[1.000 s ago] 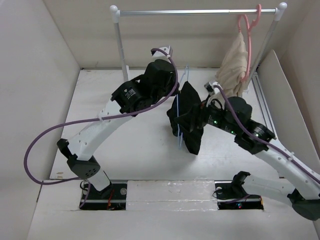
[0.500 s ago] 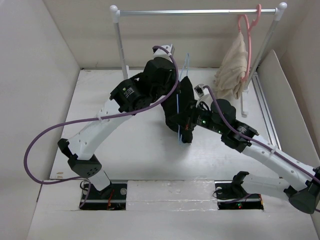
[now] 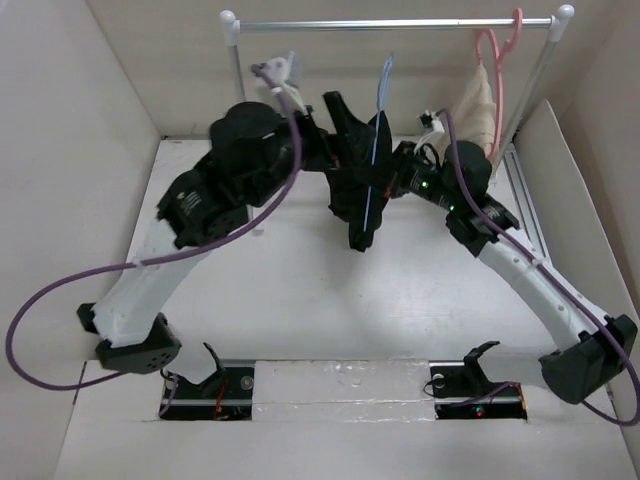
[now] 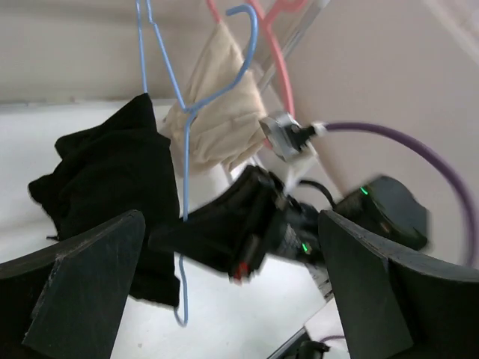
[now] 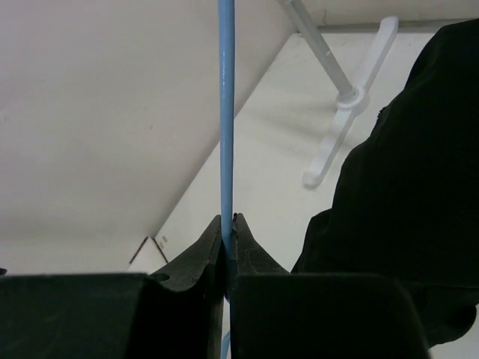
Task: Place the trousers on the hanger
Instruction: Place the hanger at the clothesline.
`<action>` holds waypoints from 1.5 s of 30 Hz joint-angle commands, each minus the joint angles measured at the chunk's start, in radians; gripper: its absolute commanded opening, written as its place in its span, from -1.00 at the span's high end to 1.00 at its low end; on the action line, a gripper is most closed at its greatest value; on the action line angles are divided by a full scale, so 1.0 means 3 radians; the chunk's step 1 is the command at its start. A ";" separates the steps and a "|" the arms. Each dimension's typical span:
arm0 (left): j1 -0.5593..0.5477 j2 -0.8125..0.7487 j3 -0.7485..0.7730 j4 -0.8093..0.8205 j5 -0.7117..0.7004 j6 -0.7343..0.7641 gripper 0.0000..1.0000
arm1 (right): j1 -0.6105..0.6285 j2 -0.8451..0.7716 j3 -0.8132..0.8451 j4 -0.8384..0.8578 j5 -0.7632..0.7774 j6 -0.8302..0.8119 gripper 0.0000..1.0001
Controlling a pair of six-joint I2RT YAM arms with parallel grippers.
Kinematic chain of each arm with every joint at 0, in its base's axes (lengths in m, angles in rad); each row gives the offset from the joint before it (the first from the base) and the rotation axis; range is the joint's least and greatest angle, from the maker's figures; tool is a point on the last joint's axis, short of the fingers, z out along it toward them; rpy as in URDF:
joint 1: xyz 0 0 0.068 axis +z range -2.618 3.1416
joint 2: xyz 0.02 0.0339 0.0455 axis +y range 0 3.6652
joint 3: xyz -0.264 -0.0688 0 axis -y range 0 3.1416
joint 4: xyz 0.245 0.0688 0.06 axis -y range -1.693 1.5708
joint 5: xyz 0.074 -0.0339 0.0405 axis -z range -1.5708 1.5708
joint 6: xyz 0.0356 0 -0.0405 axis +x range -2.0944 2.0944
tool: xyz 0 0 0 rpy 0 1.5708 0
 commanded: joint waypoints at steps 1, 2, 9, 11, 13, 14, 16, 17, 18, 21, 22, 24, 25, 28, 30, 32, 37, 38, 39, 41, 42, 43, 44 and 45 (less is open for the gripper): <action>-0.0008 -0.0619 -0.0135 0.0372 -0.0180 0.0078 -0.98 | -0.0373 0.0137 0.0483 0.0533 -0.0300 -0.0083 1.00; -0.0008 -0.0737 -0.0263 0.0458 -0.0247 0.0062 -0.98 | -0.0481 0.0218 0.0576 0.0528 -0.0377 -0.0083 1.00; 0.0150 -0.1433 -0.1713 0.0311 -0.0478 -0.0300 -0.98 | -0.1330 0.0801 0.1374 0.0257 -0.0715 -0.0083 1.00; 0.0150 -0.1653 -0.2017 0.0280 -0.0514 -0.0458 -0.98 | -0.1529 0.1020 0.1598 0.0206 -0.0852 -0.0078 1.00; 0.0150 -0.1837 -0.2421 0.0280 -0.0519 -0.0571 -0.98 | -0.1632 0.1174 0.1727 0.0200 -0.0970 -0.0042 1.00; 0.0150 -0.1888 -0.2528 0.0290 -0.0519 -0.0612 -0.98 | -0.1678 0.1302 0.1788 0.0190 -0.0976 -0.0037 1.00; 0.0150 -0.2001 -0.2754 0.0315 -0.0488 -0.0720 -0.98 | -0.1791 0.1410 0.1952 0.0084 -0.0991 -0.0027 1.00; 0.0150 -0.2022 -0.2805 0.0341 -0.0483 -0.0735 -0.98 | -0.1821 0.1512 0.1988 0.0093 -0.1001 -0.0012 1.00; 0.0150 -0.2037 -0.2851 0.0341 -0.0483 -0.0756 -0.98 | -0.1852 0.1563 0.2069 0.0103 -0.1016 0.0014 1.00; 0.0150 -0.2027 -0.2857 0.0331 -0.0493 -0.0741 -0.98 | -0.1939 0.1717 0.2147 0.0108 -0.1063 0.0070 1.00; 0.0150 -0.2007 -0.2836 0.0321 -0.0513 -0.0725 -0.98 | -0.1990 0.1778 0.2131 0.0129 -0.1093 0.0106 1.00; 0.0150 -0.2001 -0.2831 0.0311 -0.0519 -0.0720 -0.98 | -0.2031 0.1824 0.2116 0.0144 -0.1108 0.0127 1.00; 0.0150 -0.1996 -0.2831 0.0300 -0.0524 -0.0715 -0.98 | -0.2072 0.1845 0.2075 0.0144 -0.1109 0.0127 1.00; 0.0150 -0.1986 -0.2857 0.0295 -0.0544 -0.0715 -0.98 | -0.2103 0.1871 0.1933 0.0134 -0.1098 0.0061 1.00; 0.0150 -0.1976 -0.2857 0.0290 -0.0560 -0.0725 -0.98 | -0.2103 0.1860 0.1881 0.0139 -0.1088 0.0030 1.00; 0.0150 -0.1930 -0.2841 0.0285 -0.0580 -0.0720 -0.98 | -0.2103 0.1774 0.1728 0.0144 -0.1037 0.0004 1.00; 0.0150 -0.1802 -0.2724 0.0275 -0.0585 -0.0649 -0.98 | -0.2134 0.1630 0.1610 0.0323 -0.1006 -0.0042 -0.19; 0.0150 -0.1787 -0.2714 0.0280 -0.0585 -0.0643 -0.98 | -0.2134 0.1585 0.1630 0.0267 -0.1001 -0.0062 -0.29; 0.0150 -0.1766 -0.2693 0.0280 -0.0585 -0.0638 -0.98 | -0.2164 0.1564 0.1691 0.0226 -0.0991 -0.0128 -0.35; 0.0150 -0.1735 -0.2678 0.0310 -0.0580 -0.0633 -0.98 | -0.2164 0.1498 0.1748 0.0089 -0.0930 -0.0185 -0.52; 0.0150 -0.1720 -0.2668 0.0321 -0.0575 -0.0623 -0.98 | -0.2164 0.1421 0.1778 0.0052 -0.0920 -0.0246 -0.56; 0.0150 -0.1705 -0.2667 0.0346 -0.0555 -0.0613 -0.98 | -0.2195 0.1380 0.1829 0.0022 -0.0879 -0.0282 -0.68; 0.0150 -0.1695 -0.2652 0.0346 -0.0549 -0.0603 -0.98 | -0.2195 0.1329 0.1850 -0.0100 -0.0848 -0.0323 -0.76; 0.0150 -0.1679 -0.2627 0.0356 -0.0539 -0.0597 -0.98 | -0.2195 0.1227 0.1870 -0.0167 -0.0792 -0.0419 -0.78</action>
